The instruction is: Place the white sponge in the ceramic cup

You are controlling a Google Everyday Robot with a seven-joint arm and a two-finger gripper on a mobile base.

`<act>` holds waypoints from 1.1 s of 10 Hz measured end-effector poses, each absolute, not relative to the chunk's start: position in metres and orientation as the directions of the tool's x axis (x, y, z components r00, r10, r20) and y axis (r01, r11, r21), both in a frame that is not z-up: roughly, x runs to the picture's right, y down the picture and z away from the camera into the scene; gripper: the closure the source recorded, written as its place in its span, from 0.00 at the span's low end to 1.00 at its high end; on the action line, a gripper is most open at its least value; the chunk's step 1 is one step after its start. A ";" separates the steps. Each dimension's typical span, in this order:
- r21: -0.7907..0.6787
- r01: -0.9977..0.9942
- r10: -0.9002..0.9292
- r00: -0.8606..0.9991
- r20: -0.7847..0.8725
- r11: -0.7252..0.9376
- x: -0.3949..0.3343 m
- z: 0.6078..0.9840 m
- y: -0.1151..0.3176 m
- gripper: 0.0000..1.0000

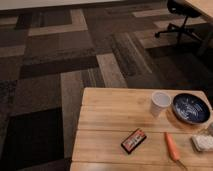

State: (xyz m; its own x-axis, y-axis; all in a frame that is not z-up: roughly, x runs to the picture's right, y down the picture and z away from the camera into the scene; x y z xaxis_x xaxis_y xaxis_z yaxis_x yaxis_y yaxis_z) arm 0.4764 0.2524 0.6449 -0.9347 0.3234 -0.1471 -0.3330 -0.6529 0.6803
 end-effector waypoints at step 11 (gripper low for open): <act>0.686 -0.141 0.179 -0.984 -0.016 -0.714 0.501 0.679 0.272 0.35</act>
